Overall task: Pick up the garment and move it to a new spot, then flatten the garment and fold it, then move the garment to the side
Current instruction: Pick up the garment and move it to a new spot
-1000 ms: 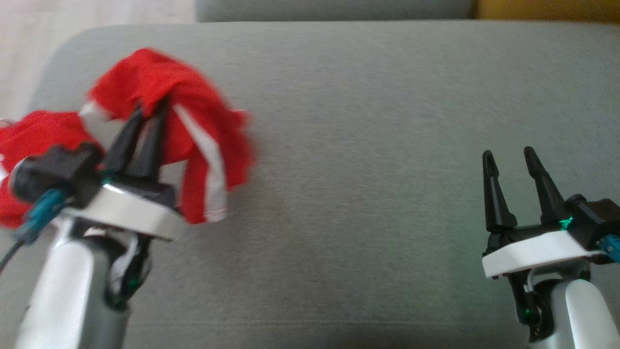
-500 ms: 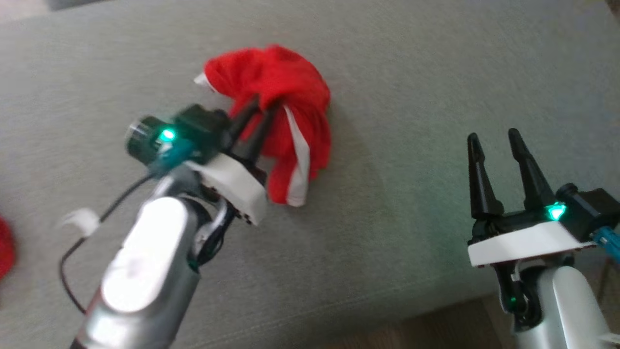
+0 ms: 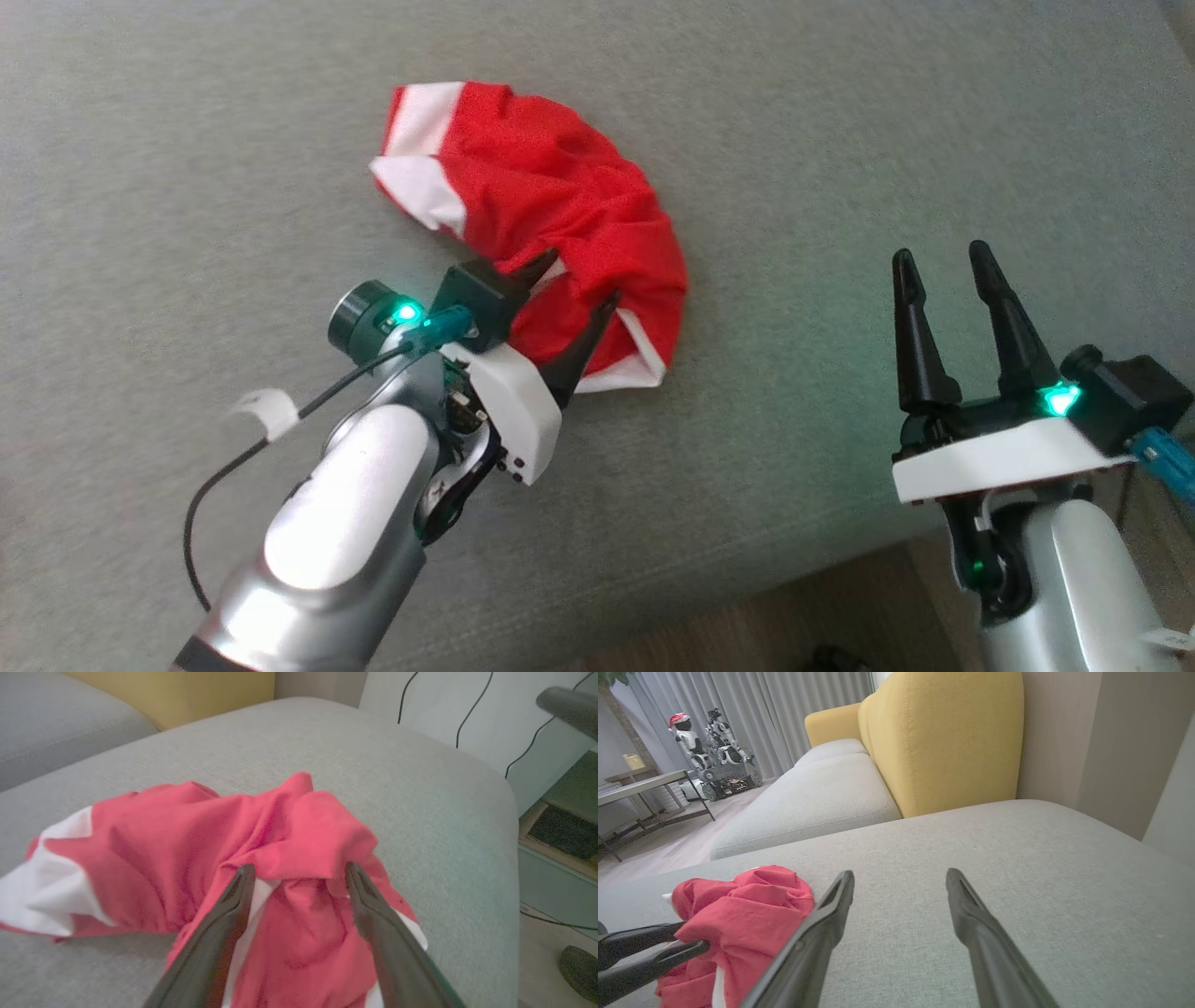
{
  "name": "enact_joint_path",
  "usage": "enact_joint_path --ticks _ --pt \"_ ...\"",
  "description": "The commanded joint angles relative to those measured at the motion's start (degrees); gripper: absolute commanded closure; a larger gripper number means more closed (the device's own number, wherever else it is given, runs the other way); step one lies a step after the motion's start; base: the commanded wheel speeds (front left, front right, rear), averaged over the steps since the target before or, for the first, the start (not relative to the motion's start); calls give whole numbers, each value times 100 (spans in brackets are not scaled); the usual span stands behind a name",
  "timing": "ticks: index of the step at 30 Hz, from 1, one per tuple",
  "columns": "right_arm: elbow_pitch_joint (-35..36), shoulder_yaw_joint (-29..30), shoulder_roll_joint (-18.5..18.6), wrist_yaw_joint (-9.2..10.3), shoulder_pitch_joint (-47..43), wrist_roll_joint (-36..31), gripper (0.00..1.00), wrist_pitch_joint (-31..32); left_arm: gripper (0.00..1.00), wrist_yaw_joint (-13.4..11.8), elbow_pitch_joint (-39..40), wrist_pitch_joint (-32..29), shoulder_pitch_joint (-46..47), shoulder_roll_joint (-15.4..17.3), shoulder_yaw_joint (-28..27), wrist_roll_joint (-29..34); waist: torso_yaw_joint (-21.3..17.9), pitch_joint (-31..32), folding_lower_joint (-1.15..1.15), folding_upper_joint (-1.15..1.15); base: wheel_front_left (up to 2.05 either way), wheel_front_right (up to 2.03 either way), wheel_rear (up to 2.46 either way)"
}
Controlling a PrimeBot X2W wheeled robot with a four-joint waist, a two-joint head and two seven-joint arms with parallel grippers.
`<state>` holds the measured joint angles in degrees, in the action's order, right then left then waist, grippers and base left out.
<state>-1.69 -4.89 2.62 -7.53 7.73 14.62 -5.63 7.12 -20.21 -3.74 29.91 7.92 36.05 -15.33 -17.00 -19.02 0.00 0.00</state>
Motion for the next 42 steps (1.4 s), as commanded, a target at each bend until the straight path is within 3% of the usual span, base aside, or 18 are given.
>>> enact_joint_path --ticks 1,3,13,19,26,42 --pt "169 -102 26 4 156 -13 0 -55 0 23 200 106 156 32 -173 -38 176 152 0 0 0 0 0" --pt "145 -78 26 4 151 -68 0 -24 0 -1 241 288 60 43 -206 -86 346 289 0 0 0 0 0" --pt "155 100 26 4 47 -348 0 281 0 -858 747 1216 -775 269 -1103 -459 1300 844 0 0 0 0 0" --pt "210 149 26 4 -23 -444 0 453 0 -1230 907 1528 -1115 516 -1652 -623 1701 1026 0 0 0 0 0" --pt "268 233 26 4 -119 -597 0 583 0 -1397 1137 1651 -1597 856 -2033 -739 1931 1205 0 0 0 0 0" --pt "184 287 26 4 -624 -815 0 774 0 -1638 1567 1504 -2424 1045 -1942 -682 1869 1748 0 0 0 0 0"
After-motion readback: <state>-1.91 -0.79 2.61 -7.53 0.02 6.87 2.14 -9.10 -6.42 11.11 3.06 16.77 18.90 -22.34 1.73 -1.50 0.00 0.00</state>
